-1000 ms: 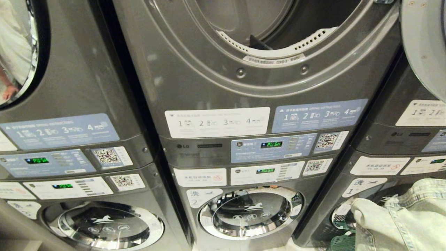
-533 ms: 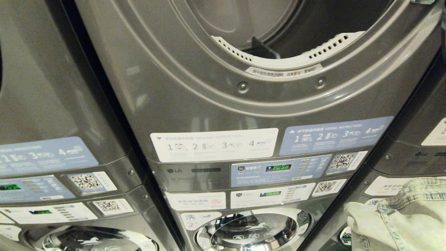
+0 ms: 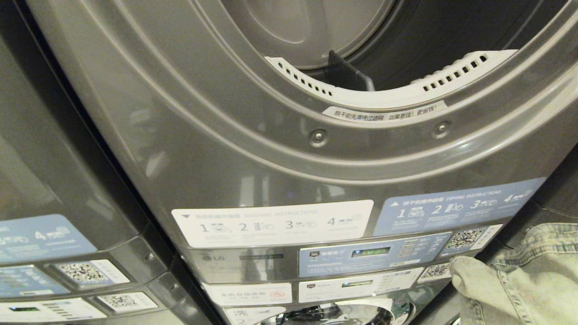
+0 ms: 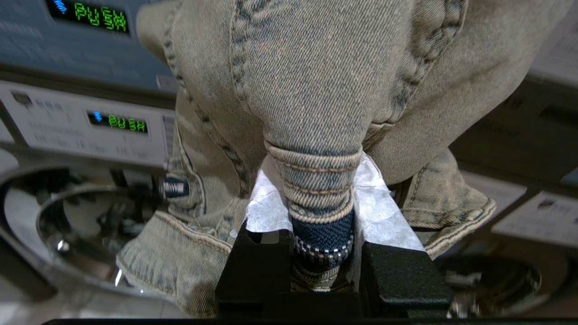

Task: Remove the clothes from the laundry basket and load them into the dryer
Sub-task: Put the clothes in the dryer

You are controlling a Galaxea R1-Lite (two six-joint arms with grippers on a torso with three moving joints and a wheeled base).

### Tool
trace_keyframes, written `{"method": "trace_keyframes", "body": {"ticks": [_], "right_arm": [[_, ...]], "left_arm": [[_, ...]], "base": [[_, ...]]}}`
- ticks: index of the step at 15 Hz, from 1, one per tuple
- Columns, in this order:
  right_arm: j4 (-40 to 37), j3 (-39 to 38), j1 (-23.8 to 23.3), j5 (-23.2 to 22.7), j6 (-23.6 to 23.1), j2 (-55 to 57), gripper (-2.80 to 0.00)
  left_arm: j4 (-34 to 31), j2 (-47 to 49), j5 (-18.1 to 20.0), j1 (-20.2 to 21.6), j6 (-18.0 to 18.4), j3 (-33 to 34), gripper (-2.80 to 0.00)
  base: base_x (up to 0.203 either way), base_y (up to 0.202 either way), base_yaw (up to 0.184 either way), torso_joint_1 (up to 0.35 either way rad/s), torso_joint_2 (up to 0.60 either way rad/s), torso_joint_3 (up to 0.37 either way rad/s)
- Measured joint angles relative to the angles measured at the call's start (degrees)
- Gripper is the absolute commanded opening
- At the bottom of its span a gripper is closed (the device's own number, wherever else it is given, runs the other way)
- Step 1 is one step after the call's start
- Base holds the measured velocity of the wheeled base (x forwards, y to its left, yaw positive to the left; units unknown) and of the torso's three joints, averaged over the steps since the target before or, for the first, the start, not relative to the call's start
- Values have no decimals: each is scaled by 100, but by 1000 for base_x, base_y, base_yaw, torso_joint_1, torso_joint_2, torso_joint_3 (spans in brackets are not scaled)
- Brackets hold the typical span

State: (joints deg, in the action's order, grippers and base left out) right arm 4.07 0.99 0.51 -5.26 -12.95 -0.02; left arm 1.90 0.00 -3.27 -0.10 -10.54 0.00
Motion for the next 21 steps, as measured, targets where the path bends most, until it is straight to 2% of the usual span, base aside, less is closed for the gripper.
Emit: {"method": "trace_keyframes", "body": {"ticks": [2,5,8,11,16,19,21], "right_arm": [[257,487,0,-564,-45,10,-280],[-48,1929,-18,-1298,-118,279,-280],[-240,3455,-27,-2014,-129,1184,-280],[-121,4755,-29,-2672,-134,2524,-280],[819,6174,1,-2963,-144,4877,-280],[894,7076,68,-2862,-144,5995,-280],[695,7577,501,-2597,-144,6520,-280]], "left_arm": [[0,0,2,5,7,0,-280],[7,0,7,5,2,0,-280],[7,0,13,2,12,0,-280],[8,0,22,2,19,0,-280],[7,0,16,0,10,0,-280],[16,0,16,2,8,0,-280],[18,0,13,2,7,0,-280]], "base": [[0,0,0,0,0,0],[0,0,0,0,0,0],[0,0,0,0,0,0],[0,0,0,0,0,0],[0,0,0,0,0,0],[0,0,0,0,0,0],[0,0,0,0,0,0]]}}
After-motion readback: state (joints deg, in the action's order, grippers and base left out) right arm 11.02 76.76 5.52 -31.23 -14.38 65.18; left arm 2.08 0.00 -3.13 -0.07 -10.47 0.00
